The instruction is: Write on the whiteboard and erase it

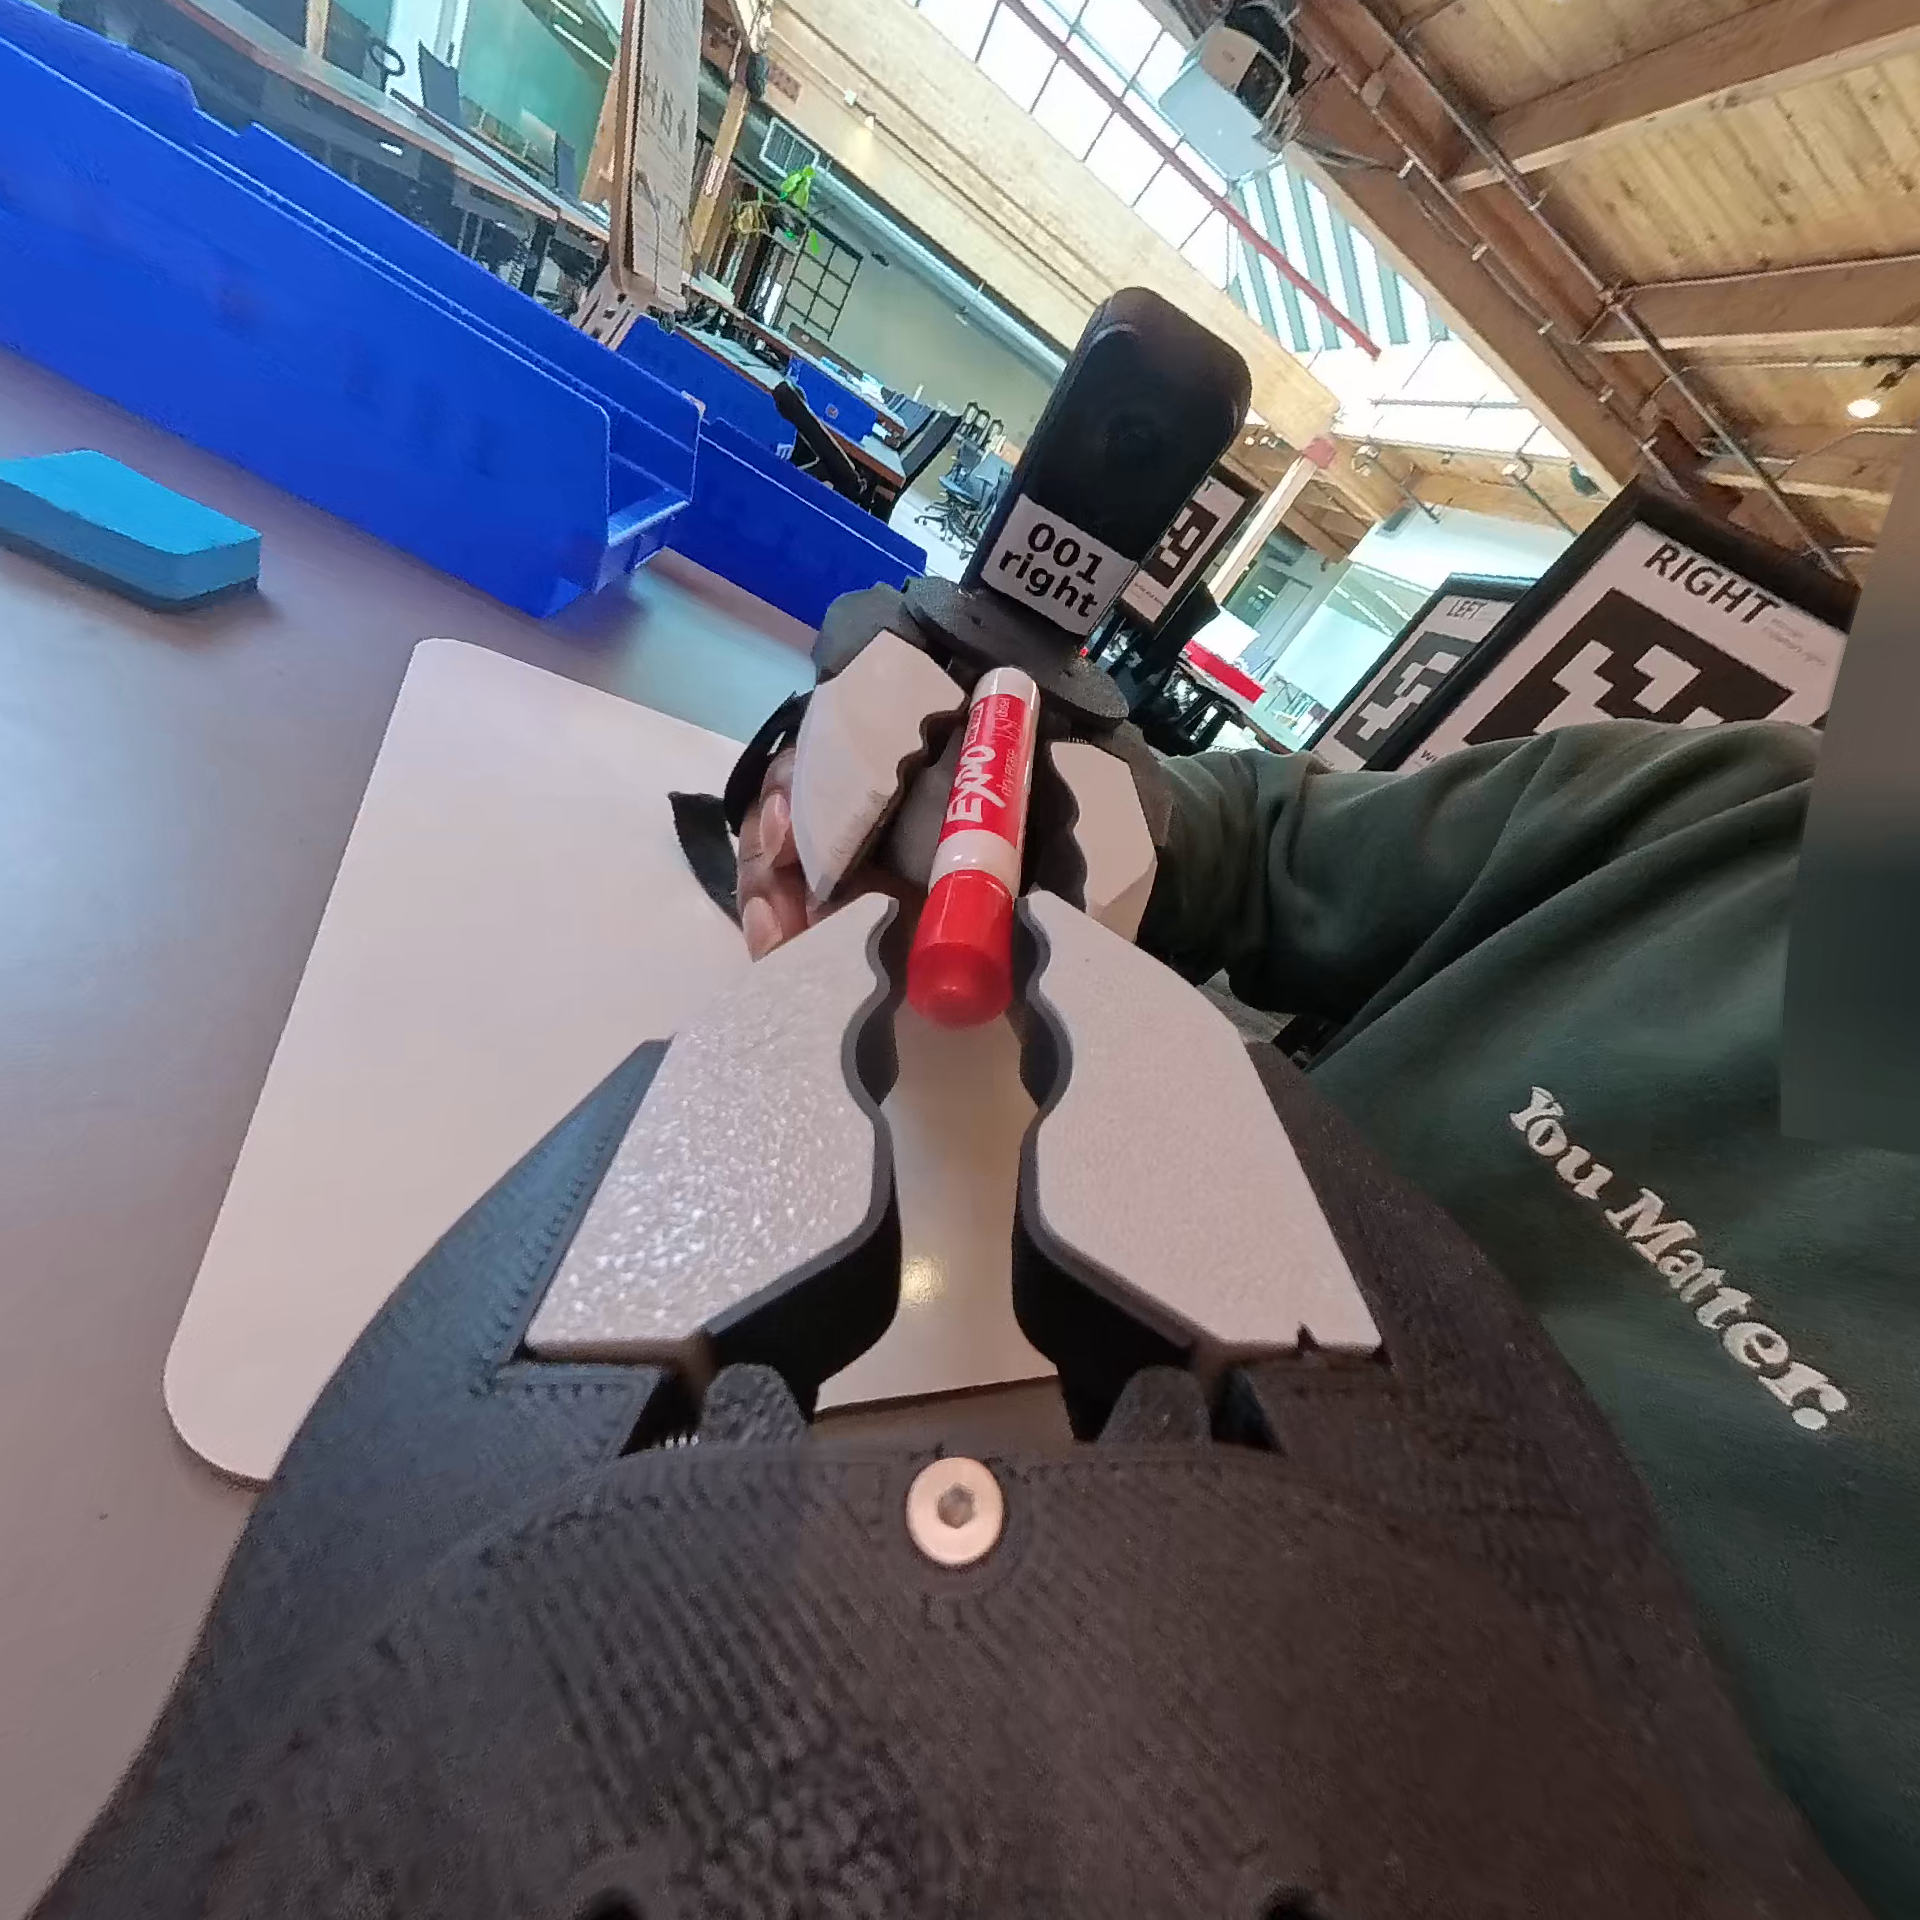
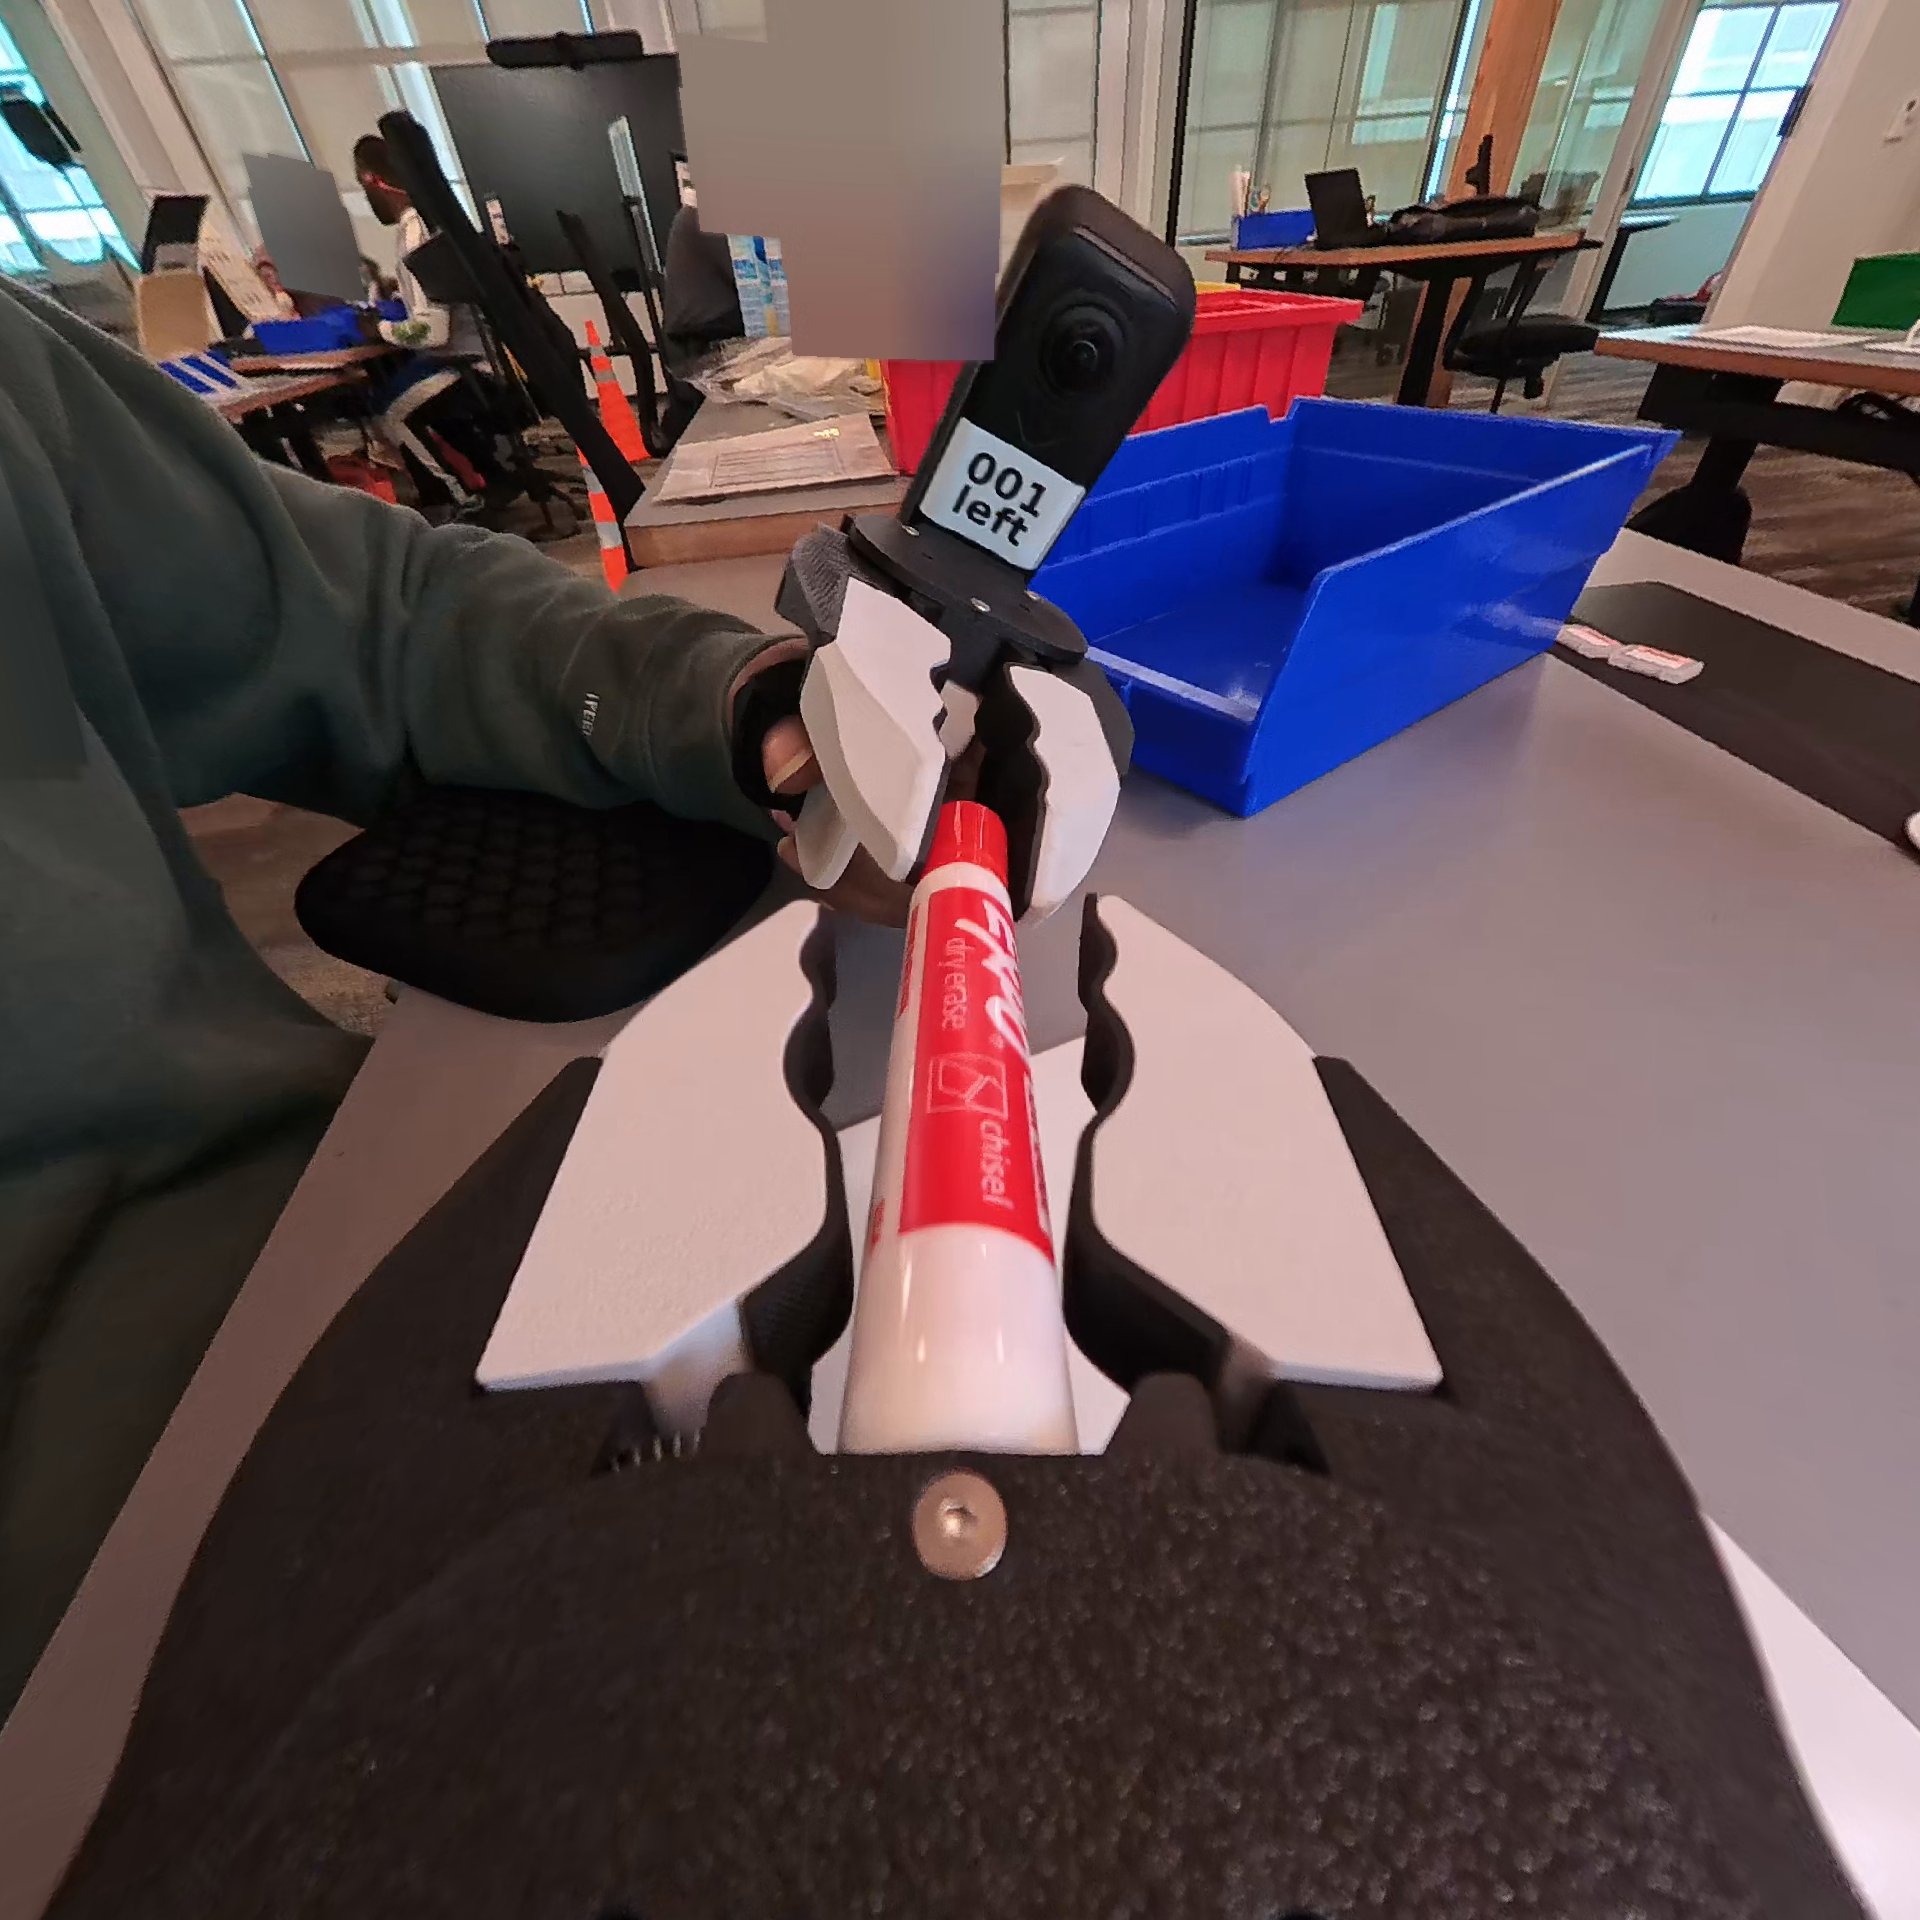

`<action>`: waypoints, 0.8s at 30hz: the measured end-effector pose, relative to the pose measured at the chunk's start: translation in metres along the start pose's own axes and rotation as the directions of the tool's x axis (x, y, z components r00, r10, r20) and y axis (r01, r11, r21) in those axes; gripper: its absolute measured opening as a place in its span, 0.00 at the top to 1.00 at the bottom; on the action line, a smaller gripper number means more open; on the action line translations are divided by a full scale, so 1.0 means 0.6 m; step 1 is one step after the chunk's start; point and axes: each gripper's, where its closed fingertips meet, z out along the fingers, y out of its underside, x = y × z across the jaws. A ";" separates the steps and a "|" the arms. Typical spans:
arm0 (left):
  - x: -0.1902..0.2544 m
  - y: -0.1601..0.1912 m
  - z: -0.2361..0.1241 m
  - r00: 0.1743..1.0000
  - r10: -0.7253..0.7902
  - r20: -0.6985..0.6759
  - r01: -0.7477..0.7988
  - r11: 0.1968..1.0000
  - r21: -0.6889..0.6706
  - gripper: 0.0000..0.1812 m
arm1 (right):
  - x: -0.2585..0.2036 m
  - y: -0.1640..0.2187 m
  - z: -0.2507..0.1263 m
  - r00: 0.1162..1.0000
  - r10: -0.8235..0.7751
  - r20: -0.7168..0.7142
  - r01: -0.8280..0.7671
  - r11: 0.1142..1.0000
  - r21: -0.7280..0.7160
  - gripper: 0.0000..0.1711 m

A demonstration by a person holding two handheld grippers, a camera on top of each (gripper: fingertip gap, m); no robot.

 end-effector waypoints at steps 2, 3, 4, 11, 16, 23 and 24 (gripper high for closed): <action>0.000 0.000 -0.001 1.000 0.002 0.000 -0.002 1.000 -0.002 0.89 | -0.002 0.001 0.001 1.000 -0.006 0.003 0.006 1.000 0.002 0.73; 0.001 0.000 -0.001 1.000 0.003 -0.002 -0.003 1.000 -0.001 0.89 | -0.003 0.002 0.001 1.000 -0.005 0.007 0.005 1.000 0.004 0.72; 0.001 0.000 -0.001 1.000 -0.001 -0.006 0.001 1.000 -0.001 0.89 | -0.002 0.002 0.000 1.000 -0.004 0.007 0.004 1.000 0.004 0.72; 0.000 0.004 0.000 1.000 -0.002 -0.008 0.002 1.000 -0.015 0.89 | -0.003 -0.002 -0.003 1.000 -0.007 0.013 0.007 1.000 0.021 0.72; 0.000 0.008 0.001 1.000 -0.003 -0.003 0.003 1.000 -0.026 0.89 | -0.006 0.001 -0.001 1.000 -0.023 0.014 0.023 1.000 0.009 0.72; -0.002 0.014 0.003 1.000 -0.028 -0.005 0.027 0.999 -0.042 0.89 | -0.005 0.008 -0.001 0.999 -0.051 -0.002 0.051 0.999 -0.016 0.74; -0.003 0.015 0.003 0.999 -0.035 -0.005 0.035 0.998 -0.046 0.89 | -0.005 0.011 -0.001 0.999 -0.054 -0.005 0.053 0.998 -0.027 0.75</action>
